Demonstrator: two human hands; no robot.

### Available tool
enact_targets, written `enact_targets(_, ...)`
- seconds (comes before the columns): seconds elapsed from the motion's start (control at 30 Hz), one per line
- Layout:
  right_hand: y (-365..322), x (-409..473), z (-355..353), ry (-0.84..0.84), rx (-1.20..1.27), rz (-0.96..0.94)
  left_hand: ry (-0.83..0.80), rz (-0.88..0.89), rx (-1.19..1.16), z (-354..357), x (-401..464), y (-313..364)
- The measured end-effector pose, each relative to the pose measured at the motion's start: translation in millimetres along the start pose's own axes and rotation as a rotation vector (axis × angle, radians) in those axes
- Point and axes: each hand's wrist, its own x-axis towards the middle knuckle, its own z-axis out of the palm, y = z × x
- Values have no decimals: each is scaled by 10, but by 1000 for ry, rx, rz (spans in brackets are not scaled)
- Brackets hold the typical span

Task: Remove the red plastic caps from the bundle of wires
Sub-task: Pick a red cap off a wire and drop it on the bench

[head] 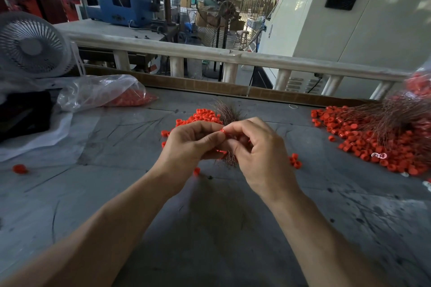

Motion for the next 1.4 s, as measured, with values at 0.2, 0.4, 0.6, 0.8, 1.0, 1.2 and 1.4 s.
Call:
enact_targets(0.2, -15, 2, 89, 56, -119, -82, -46, -100, -121, -20, -9, 10)
enact_targets(0.4, -28, -8, 110, 83, -233, -141, -52, -152, -170, -42, 1, 2)
enact_targets(0.6, 0, -2, 107, 130, -183, -143, -69, -180, -208, -36, 12, -3)
enact_targets(0.8, 10, 2, 109, 117, -172, -154, -66, -144, -176, -46, 7, 3)
enact_targets(1.0, -28, -10, 136, 107, -197, -134, -38, -132, -134, -39, -5, -1)
enact_targets(1.2, -28, -13, 143, 115, -251, -143, -26, -135, -111, -43, 0, -7)
enact_targets(1.4, -15, -13, 144, 162, -260, -140, -51, -150, -141, -52, 9, -9)
